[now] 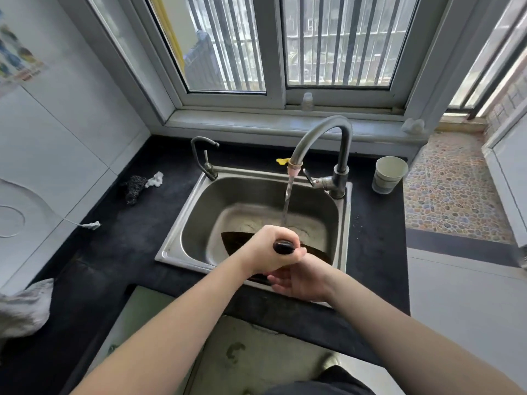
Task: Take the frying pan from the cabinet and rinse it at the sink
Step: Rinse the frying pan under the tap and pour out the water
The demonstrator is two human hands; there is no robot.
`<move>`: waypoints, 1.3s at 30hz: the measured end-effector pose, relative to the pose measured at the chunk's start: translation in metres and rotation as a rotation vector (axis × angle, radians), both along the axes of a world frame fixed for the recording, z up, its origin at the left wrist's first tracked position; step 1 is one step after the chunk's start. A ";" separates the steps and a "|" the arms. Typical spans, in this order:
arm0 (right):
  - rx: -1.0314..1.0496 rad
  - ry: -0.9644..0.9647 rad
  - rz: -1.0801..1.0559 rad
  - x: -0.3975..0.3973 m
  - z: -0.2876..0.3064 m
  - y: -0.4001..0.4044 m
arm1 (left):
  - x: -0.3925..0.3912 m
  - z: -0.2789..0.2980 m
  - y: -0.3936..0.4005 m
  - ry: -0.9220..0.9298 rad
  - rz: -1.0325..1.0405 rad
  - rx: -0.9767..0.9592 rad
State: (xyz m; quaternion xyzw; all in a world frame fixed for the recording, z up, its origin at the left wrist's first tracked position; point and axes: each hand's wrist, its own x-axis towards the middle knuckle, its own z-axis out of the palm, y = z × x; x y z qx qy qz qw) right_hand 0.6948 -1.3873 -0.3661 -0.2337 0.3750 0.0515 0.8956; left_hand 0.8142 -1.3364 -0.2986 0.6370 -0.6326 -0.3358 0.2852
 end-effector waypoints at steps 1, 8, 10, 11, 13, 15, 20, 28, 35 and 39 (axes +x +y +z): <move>-0.002 -0.021 -0.006 0.000 0.001 0.003 | 0.000 -0.007 0.010 -0.025 -0.005 -0.060; 0.139 0.059 -0.093 0.029 -0.013 0.045 | 0.014 -0.053 0.081 -0.258 0.222 -0.270; 0.172 0.090 -0.146 0.038 -0.014 0.059 | 0.020 -0.066 0.100 -0.236 0.218 -0.282; 0.170 0.100 -0.157 0.042 -0.012 0.066 | 0.021 -0.072 0.109 -0.219 0.221 -0.295; 0.142 0.113 -0.162 0.049 -0.009 0.078 | 0.023 -0.080 0.122 -0.175 0.235 -0.305; 0.123 0.153 -0.189 0.056 -0.007 0.087 | 0.027 -0.084 0.130 -0.146 0.247 -0.317; 0.084 0.268 -0.268 0.065 -0.008 0.105 | 0.032 -0.084 0.147 -0.122 0.196 -0.380; 0.252 0.252 -0.634 0.066 0.001 0.097 | 0.039 -0.051 0.173 0.322 0.107 -0.205; 0.218 0.195 -0.671 0.061 -0.010 0.116 | 0.059 -0.082 0.148 0.692 0.740 0.433; 0.218 0.183 -0.673 0.054 -0.002 0.125 | 0.055 -0.093 0.141 0.890 0.746 0.694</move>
